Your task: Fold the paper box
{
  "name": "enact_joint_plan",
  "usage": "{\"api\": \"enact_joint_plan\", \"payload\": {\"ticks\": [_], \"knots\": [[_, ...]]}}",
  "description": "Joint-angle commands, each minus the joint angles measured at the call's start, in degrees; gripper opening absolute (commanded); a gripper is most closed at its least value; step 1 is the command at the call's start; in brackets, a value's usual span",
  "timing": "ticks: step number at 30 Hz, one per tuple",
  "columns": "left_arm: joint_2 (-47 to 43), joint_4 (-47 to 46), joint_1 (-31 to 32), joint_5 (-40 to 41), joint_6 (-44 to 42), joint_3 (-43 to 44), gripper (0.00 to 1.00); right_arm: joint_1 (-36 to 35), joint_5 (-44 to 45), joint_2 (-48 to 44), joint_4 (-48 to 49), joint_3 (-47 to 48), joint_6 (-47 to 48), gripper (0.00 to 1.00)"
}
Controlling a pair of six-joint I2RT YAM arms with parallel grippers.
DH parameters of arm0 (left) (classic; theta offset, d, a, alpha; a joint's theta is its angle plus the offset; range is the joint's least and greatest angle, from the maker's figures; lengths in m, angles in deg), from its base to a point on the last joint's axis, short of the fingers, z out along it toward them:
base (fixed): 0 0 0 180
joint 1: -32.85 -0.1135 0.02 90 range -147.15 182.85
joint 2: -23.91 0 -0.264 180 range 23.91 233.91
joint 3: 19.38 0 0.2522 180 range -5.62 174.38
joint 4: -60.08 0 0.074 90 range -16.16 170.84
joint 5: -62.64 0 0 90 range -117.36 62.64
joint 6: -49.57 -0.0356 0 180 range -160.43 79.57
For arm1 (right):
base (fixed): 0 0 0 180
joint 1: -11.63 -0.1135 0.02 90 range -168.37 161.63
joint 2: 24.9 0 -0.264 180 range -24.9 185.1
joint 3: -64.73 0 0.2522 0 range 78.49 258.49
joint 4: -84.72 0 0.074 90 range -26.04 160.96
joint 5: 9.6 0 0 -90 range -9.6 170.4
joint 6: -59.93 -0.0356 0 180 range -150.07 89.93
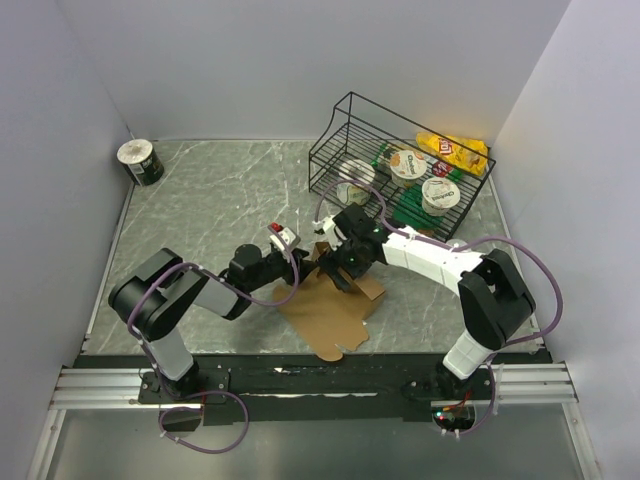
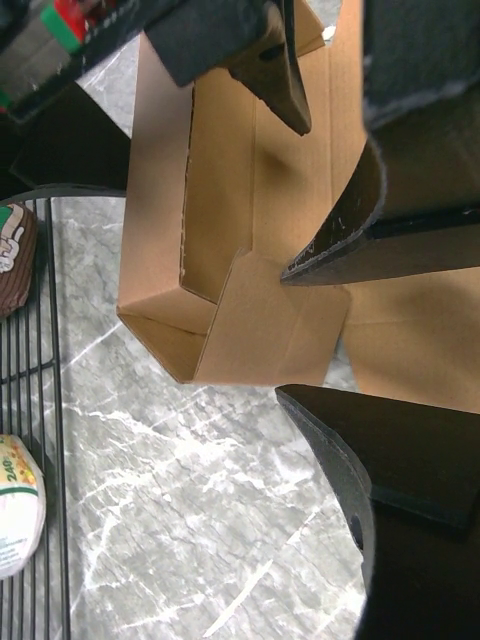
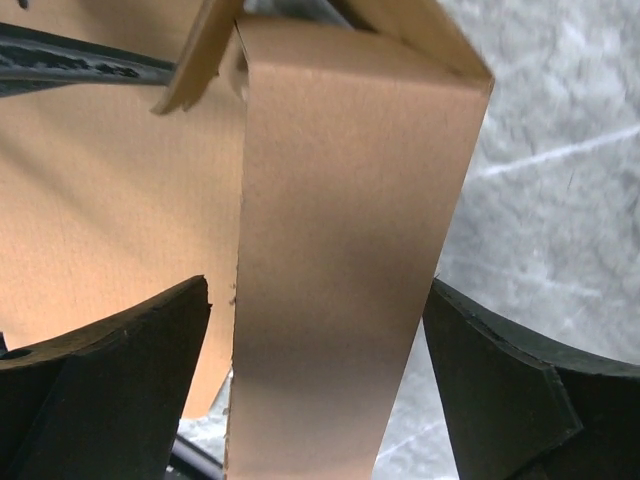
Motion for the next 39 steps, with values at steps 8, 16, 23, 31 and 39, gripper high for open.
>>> {"api": "enact_joint_plan", "payload": {"ticks": [8,16,23,31,39], "knots": [[-4.87,-0.93,0.64,0.32,1.45,-0.64,0.76,-0.09,0.81,-4.29,4.66,-3.49,0.31,0.54],[-18.65,6.37,-3.4,-2.65,5.14,-7.93,0.94,0.26,-1.29,-4.2,14.49,-4.47,8.4,0.49],[-22.11,7.32,-16.31,-9.54,13.14,-7.51,0.99,1.23,-6.66,-2.53,17.67,-2.62,13.68,0.49],[-9.82,14.32,-21.86,-6.96,16.23,7.74,0.99,1.23,-8.94,-0.95,17.5,-2.27,14.83,0.49],[5.84,17.89,-21.25,-13.38,12.35,17.37,0.96,1.14,-7.98,0.9,15.74,-1.21,15.44,0.49]]}}
